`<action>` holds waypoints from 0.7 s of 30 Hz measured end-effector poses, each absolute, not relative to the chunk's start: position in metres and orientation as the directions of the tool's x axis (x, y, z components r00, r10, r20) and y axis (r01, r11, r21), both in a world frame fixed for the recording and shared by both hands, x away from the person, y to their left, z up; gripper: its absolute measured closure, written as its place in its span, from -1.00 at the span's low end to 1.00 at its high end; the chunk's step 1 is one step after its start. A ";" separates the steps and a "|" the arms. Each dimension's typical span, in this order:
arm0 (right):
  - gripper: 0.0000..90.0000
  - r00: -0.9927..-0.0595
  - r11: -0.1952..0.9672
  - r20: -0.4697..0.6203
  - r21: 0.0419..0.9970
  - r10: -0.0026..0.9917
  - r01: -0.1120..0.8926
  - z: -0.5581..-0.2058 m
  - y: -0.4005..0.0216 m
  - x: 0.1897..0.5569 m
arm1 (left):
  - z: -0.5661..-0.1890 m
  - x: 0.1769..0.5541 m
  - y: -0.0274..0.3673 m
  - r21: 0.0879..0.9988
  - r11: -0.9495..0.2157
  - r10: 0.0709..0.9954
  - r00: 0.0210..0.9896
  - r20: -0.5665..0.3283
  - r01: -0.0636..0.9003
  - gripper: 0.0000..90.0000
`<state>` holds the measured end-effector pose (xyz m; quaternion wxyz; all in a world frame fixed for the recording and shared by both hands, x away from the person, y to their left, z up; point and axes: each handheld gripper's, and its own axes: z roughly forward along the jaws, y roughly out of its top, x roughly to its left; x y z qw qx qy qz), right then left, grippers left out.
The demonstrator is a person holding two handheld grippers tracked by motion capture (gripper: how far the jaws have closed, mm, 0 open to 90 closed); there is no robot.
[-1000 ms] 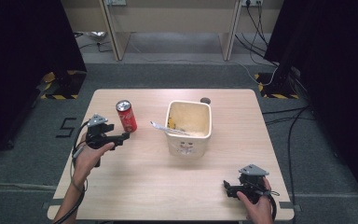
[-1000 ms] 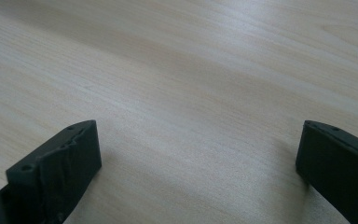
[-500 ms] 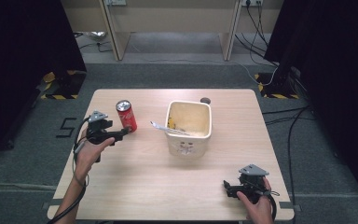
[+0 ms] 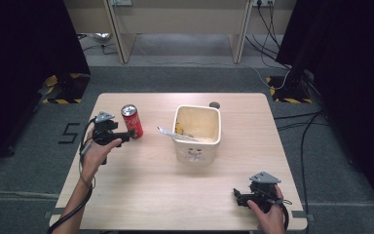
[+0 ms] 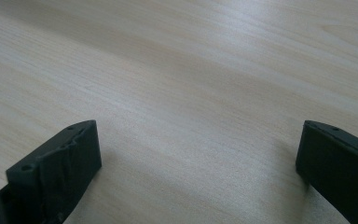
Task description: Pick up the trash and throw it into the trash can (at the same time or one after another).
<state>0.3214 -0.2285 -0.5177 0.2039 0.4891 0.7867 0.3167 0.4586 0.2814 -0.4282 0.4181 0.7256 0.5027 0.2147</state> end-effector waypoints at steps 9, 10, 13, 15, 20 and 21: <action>-0.99 -0.438 0.321 -0.011 0.698 0.899 0.640 -0.518 -0.229 0.321 | -0.428 0.466 0.280 0.820 -0.148 0.914 0.393 -0.100 0.553 -0.59; -1.00 -0.438 0.321 -0.011 0.698 0.899 0.640 -0.518 -0.229 0.321 | -0.428 0.467 0.280 0.820 -0.153 0.914 0.394 -0.094 0.551 -0.59; -0.99 -0.439 0.322 -0.012 0.698 0.898 0.640 -0.518 -0.229 0.321 | -0.427 0.470 0.281 0.818 -0.158 0.917 0.390 -0.087 0.553 -0.59; -0.99 -0.439 0.322 -0.012 0.697 0.898 0.640 -0.518 -0.229 0.321 | -0.427 0.474 0.283 0.819 -0.151 0.921 0.380 -0.086 0.553 -0.60; -1.00 -0.440 0.323 -0.013 0.698 0.898 0.639 -0.518 -0.229 0.321 | -0.426 0.478 0.284 0.819 -0.150 0.926 0.369 -0.080 0.553 -0.60; -0.99 -0.439 0.323 -0.013 0.698 0.898 0.639 -0.518 -0.229 0.321 | -0.426 0.479 0.284 0.820 -0.149 0.926 0.369 -0.080 0.552 -0.60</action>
